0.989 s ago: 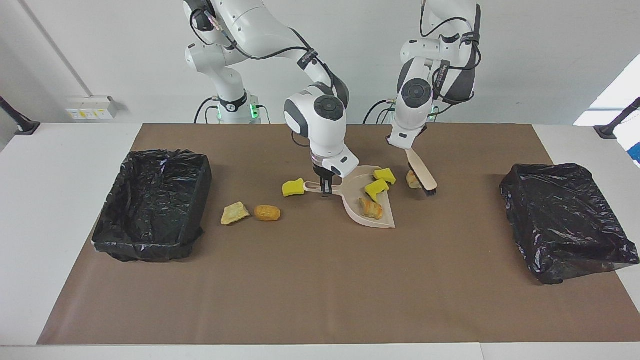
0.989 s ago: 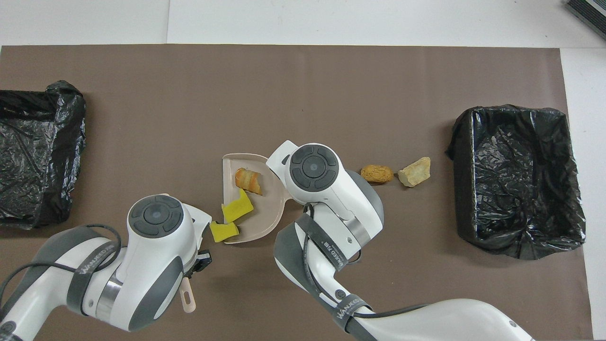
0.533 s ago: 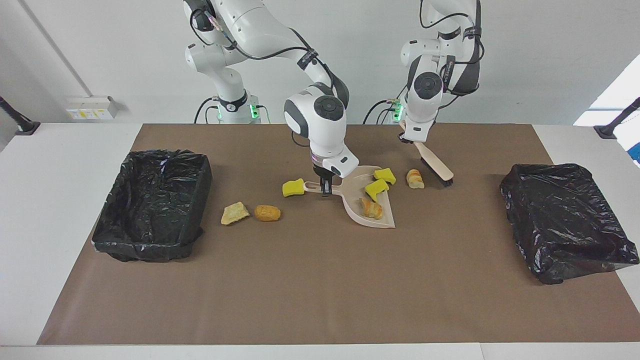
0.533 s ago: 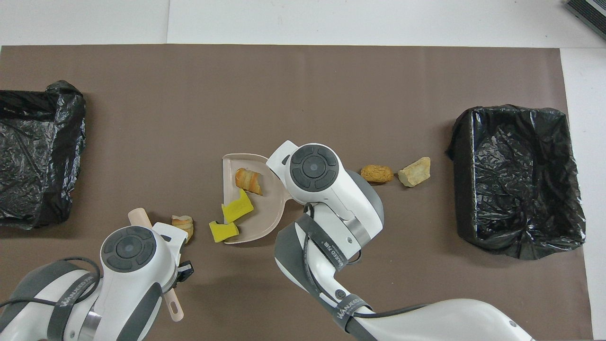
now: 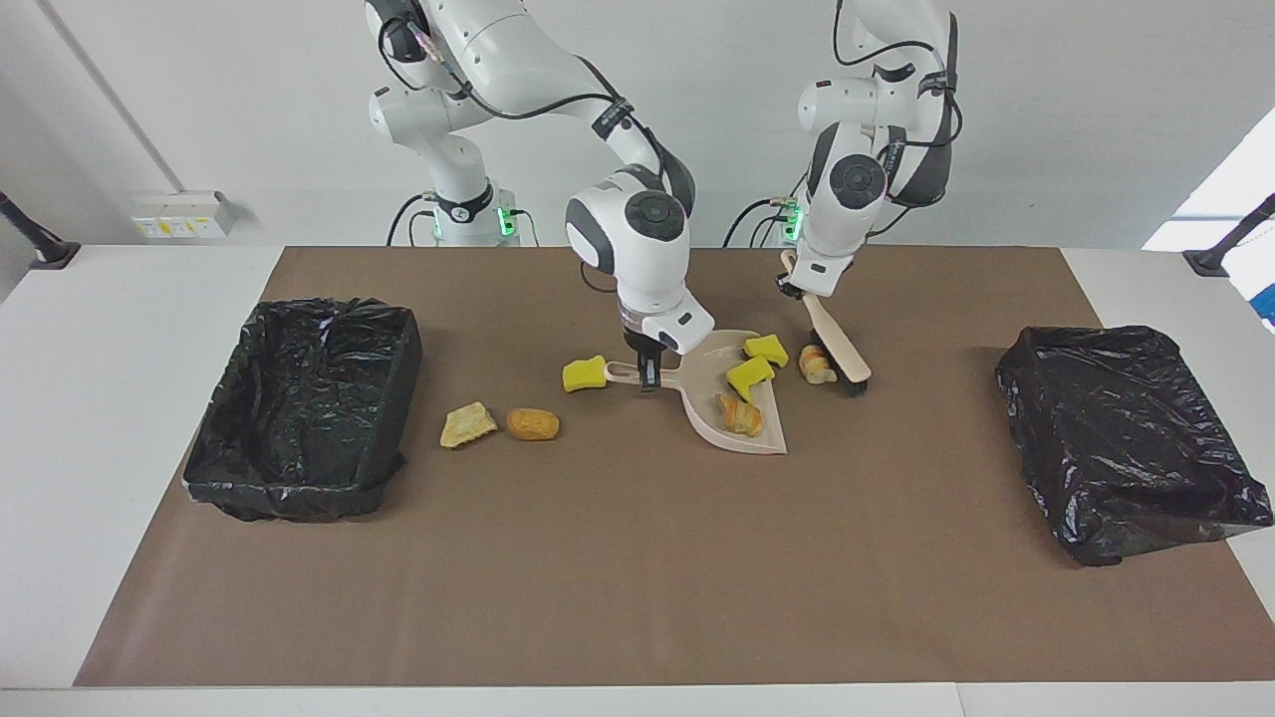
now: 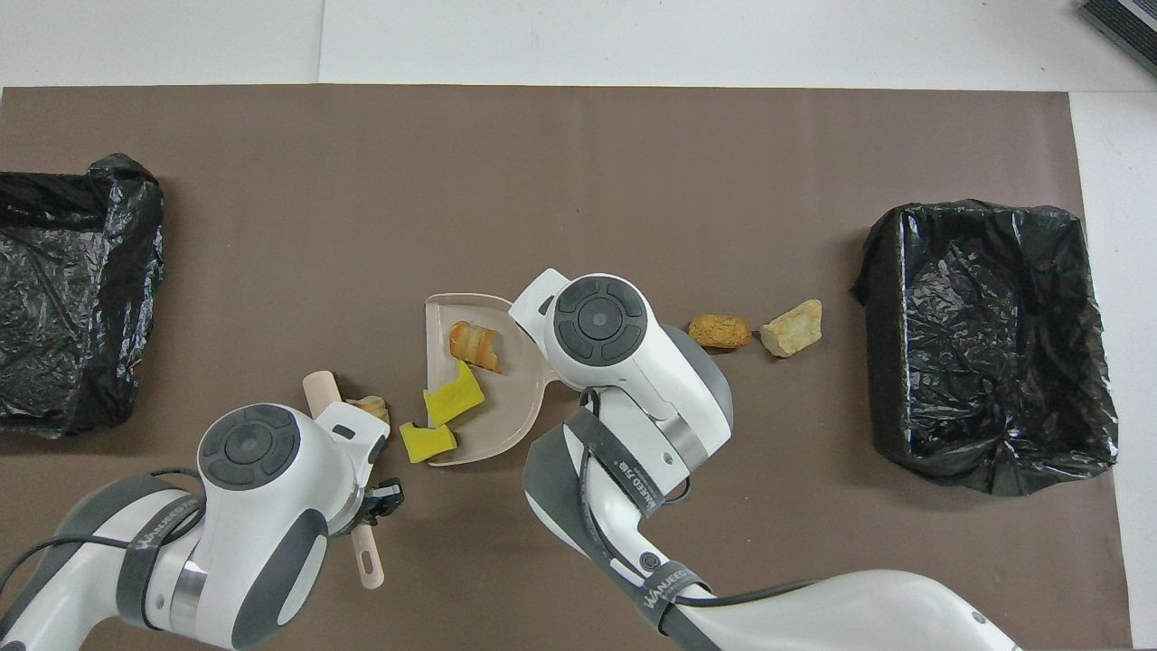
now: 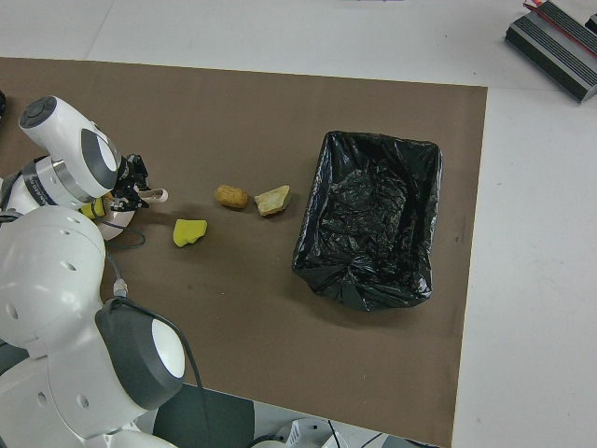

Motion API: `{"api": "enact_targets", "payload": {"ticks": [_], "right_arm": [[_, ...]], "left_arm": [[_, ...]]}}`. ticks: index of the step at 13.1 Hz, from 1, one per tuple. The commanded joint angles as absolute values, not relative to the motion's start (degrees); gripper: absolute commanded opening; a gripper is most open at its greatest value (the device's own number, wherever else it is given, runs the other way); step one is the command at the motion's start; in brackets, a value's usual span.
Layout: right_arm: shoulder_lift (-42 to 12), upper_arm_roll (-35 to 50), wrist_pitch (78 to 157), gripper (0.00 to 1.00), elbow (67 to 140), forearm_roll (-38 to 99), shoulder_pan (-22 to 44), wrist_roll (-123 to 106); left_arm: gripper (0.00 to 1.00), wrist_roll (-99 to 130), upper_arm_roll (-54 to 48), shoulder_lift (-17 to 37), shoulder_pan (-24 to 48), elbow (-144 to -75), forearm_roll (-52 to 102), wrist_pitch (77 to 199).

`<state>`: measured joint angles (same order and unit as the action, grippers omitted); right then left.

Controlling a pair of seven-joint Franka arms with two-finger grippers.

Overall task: Sweep and dump trash in bin
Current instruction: 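Sweep the remaining chunks into the dustpan with the left gripper's brush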

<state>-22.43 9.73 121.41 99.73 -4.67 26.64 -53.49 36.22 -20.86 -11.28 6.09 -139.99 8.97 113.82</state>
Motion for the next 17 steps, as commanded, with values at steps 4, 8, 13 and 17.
{"api": "enact_targets", "payload": {"ticks": [4, 8, 13, 17], "right_arm": [[-21.6, 9.9, 121.2, 0.0, 101.2, -4.0, 25.9, -53.9], [-21.6, 9.9, 120.7, 0.0, 101.2, -4.7, 25.5, -54.1], [-21.5, 9.9, 120.6, 0.0, 101.3, -4.7, 25.4, -54.7], [-21.5, 9.9, 120.6, 0.0, 101.4, -4.7, 25.4, -54.6]], "left_arm": [[0.0, 36.5, -24.6, -3.2, 7.9, -128.9, 13.0, 116.9], [0.0, 35.9, -24.2, -1.9, 6.9, -122.5, 12.9, 109.6], [0.0, 25.5, -21.0, -4.6, 2.6, -121.0, 12.6, 104.3], [0.0, 23.2, -20.4, -4.9, 1.7, -128.3, 7.2, 104.1]]}}
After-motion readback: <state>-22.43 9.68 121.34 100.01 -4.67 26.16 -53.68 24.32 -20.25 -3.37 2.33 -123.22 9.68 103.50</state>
